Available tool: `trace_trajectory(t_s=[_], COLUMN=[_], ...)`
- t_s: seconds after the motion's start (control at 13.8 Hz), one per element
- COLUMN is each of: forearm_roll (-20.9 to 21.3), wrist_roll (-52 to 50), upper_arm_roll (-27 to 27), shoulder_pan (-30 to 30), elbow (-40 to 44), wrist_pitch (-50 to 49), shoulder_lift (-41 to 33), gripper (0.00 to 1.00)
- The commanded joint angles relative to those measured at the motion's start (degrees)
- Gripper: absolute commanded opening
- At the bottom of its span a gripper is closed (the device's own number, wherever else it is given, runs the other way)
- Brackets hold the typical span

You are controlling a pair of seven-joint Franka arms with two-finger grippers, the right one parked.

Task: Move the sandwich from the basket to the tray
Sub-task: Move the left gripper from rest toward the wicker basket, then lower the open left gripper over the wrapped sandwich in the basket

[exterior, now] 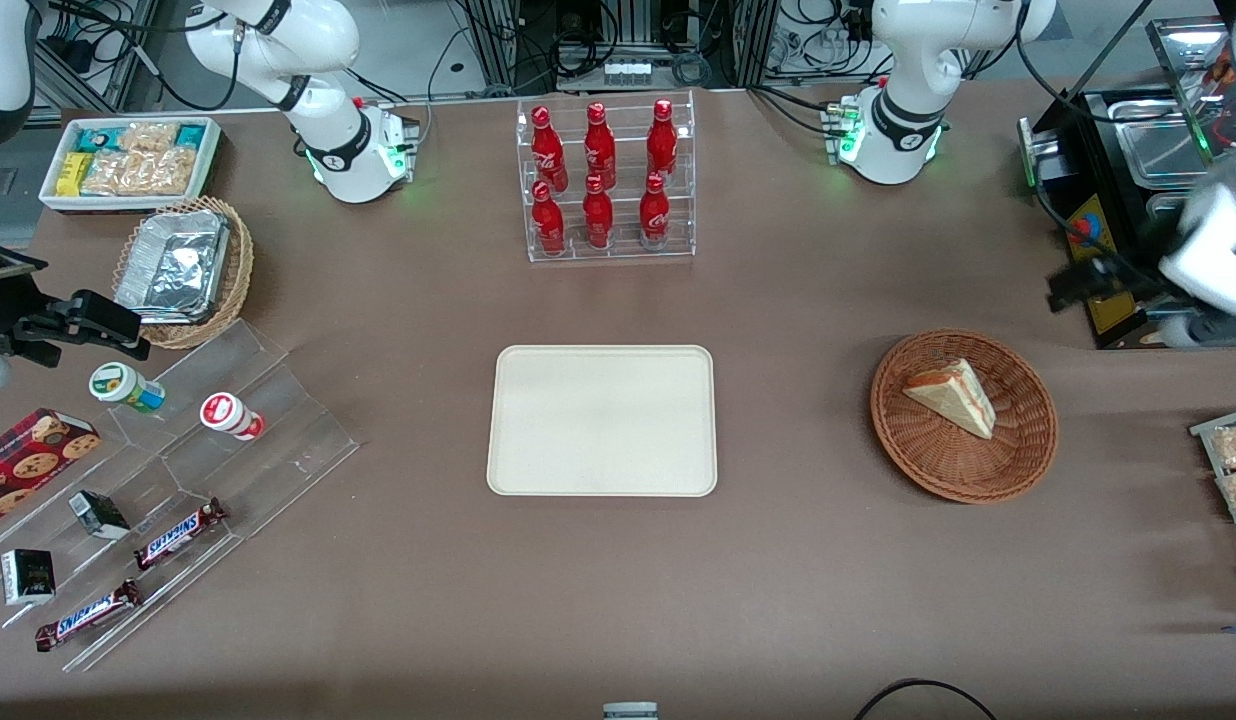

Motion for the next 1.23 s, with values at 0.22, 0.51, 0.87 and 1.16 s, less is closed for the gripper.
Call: trace_trajectory(t_s=[0.22, 0.51, 0.87, 1.16], forearm_roll=[0.4, -0.6, -2.5, -8.8], wrist_roll=[-2.2, -12.9, -24.1, -25.2], upper_arm_roll=[8.4, 10.3, 10.4, 10.3], shoulder_pan=[0.3, 0.4, 0.4, 0.2], elbow=[-5.4, -19.4, -29.1, -31.7], wrist_pitch=[7.6, 25.9, 41.0, 42.5], shoulder_lift=[4.1, 4.1, 7.9, 9.8], gripper=[1.0, 1.0, 1.0, 1.0])
